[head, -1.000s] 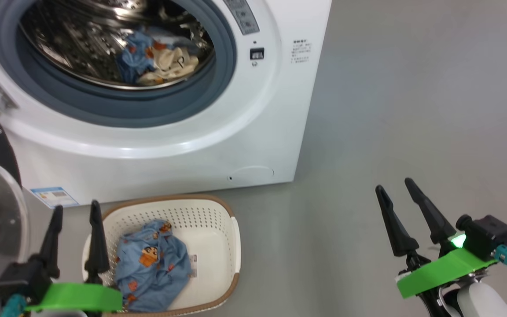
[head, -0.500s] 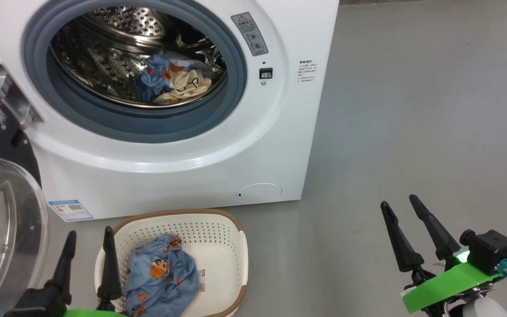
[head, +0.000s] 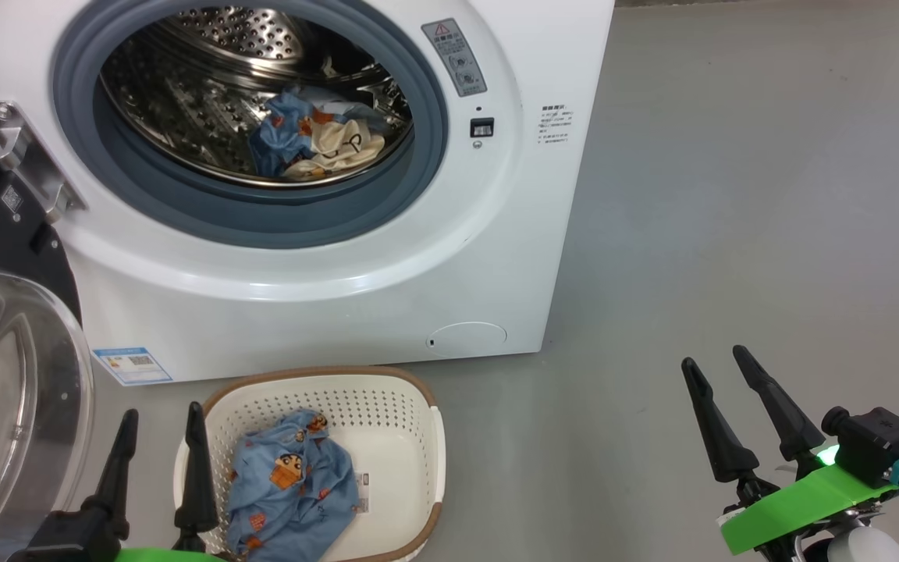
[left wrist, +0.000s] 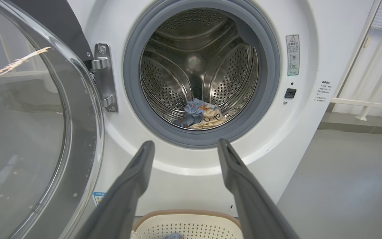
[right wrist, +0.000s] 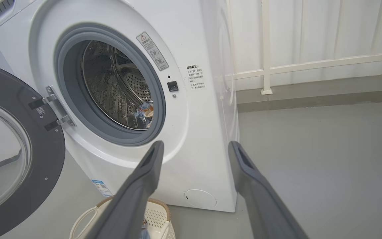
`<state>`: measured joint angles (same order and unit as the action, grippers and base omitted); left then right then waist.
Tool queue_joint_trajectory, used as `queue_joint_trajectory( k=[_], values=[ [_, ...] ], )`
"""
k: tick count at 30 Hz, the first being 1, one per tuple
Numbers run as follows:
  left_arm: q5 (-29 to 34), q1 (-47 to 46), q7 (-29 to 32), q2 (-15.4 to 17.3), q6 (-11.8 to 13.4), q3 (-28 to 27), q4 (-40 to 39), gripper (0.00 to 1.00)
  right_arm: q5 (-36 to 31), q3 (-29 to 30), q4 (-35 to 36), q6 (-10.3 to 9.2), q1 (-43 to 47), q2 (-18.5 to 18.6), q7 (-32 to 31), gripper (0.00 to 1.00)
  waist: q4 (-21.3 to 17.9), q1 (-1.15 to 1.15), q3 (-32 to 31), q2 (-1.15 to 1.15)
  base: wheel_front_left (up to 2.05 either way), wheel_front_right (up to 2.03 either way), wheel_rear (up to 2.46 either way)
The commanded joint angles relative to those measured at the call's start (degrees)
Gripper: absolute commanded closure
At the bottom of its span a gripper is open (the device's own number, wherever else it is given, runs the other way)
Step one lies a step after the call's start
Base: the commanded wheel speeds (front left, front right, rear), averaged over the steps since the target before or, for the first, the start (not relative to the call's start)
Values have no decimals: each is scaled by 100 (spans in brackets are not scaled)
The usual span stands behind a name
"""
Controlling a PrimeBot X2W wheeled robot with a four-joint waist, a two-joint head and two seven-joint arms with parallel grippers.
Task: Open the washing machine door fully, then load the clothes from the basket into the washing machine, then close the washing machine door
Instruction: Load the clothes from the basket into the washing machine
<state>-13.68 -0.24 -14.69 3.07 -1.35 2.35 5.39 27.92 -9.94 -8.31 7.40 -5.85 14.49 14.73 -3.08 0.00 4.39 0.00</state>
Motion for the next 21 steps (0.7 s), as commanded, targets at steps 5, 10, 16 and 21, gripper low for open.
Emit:
queue_joint_trajectory(
  k=[5,10,16,21],
  values=[
    [65,-180,-30,10,-80,-240,-94,0,34,-59,146,9,-41,98,27,0,23,0,50,0,0,0,0],
    [77,-197,-30,-2,-103,-272,-70,0,41,-64,141,9,-63,98,27,0,22,0,67,0,0,0,0],
    [91,-223,-30,-11,-127,-308,-80,0,42,-59,147,9,-86,91,27,0,18,0,112,0,0,0,0],
    [84,-237,-30,-15,-146,-307,-60,0,38,-53,154,9,-95,82,27,0,15,0,136,0,0,0,0]
  ],
)
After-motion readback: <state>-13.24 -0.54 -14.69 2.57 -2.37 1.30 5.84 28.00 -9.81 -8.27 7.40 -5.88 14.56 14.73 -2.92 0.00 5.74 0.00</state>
